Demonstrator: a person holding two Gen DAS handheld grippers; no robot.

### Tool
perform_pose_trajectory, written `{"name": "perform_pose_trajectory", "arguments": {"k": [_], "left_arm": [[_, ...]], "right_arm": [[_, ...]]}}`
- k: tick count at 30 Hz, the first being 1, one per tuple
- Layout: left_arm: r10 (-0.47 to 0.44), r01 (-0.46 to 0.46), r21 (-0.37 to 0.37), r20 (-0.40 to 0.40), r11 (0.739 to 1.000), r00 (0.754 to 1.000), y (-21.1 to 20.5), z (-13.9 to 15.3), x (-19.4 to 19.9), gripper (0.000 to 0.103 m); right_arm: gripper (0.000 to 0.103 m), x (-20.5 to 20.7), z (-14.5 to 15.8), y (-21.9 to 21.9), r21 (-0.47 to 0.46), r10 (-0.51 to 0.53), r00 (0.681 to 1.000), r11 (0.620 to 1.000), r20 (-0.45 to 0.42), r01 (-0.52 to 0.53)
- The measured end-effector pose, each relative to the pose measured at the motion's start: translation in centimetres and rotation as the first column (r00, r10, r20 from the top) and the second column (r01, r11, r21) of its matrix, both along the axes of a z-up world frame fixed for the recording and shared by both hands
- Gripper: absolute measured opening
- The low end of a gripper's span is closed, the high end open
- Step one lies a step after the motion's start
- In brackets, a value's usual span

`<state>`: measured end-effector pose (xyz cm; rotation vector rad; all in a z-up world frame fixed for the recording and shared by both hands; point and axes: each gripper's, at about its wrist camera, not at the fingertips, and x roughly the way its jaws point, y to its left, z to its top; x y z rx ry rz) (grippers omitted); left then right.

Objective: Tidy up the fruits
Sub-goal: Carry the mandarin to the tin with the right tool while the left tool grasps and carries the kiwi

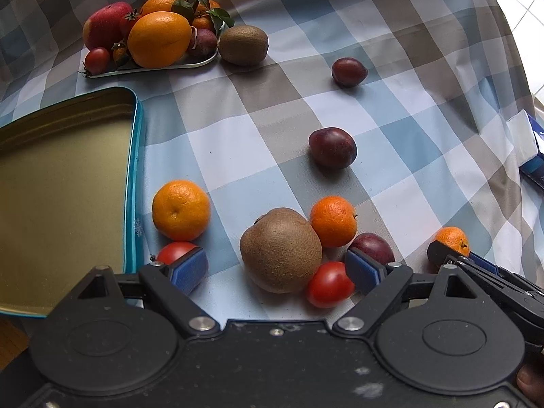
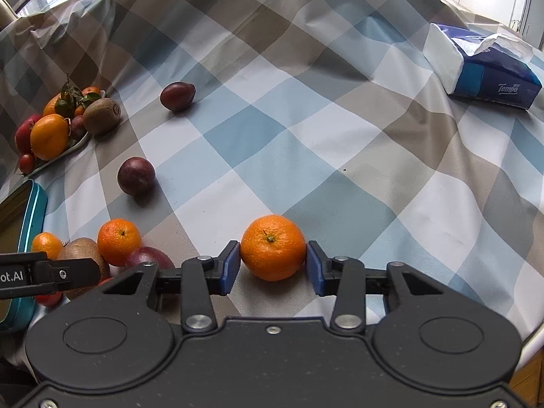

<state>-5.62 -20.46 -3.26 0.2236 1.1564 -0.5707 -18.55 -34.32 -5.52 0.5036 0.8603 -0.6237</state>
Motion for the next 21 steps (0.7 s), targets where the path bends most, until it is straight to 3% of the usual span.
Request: {"name": "perform_pose_trajectory", "arguments": {"k": [6, 13, 15, 16, 18, 19, 21], "left_arm": [[-0.023, 0.021, 0.037, 0.03, 0.999, 0.999, -1.3, -0.8, 0.3, 0.092], [-0.019, 0.02, 0.029, -0.021, 0.999, 1.0, -1.5, -1.7, 0.9, 0.093], [-0.009, 0.009, 0.0, -0.059, 1.0, 0.998, -1.2, -1.9, 1.1, 0.086], [-0.007, 0.006, -0.019, -0.077, 1.0, 0.997, -1.1, -1.9, 1.2, 0.077], [0.006, -0.009, -0.038, -0.087, 0.999, 0.996, -0.9, -1.8, 1.2, 0.068], [0.009, -0.011, -0.029, -0.071, 1.0, 0.997, -0.8, -1.7, 1.2, 0.055], [0.007, -0.008, -0.019, -0.058, 1.0, 0.998, -0.9, -1.6, 1.1, 0.056]], "right_arm": [[0.05, 0.3, 0.3, 0.5, -0.043, 0.013, 1.0, 0.999, -0.026, -0.014], [0.049, 0.5, 0.4, 0.6, -0.042, 0.027, 0.999, 0.999, -0.033, -0.028], [0.049, 0.4, 0.4, 0.6, -0.039, 0.029, 0.999, 0.999, -0.031, -0.03], [0.049, 0.4, 0.5, 0.6, -0.039, 0.029, 0.999, 0.999, -0.028, -0.03], [0.049, 0.3, 0.6, 0.6, -0.044, 0.03, 0.999, 0.999, -0.022, -0.03], [0.049, 0.3, 0.7, 0.7, -0.048, 0.029, 0.999, 0.998, -0.02, -0.03], [0.049, 0.3, 0.8, 0.7, -0.055, 0.029, 0.999, 0.998, -0.016, -0.03]]}}
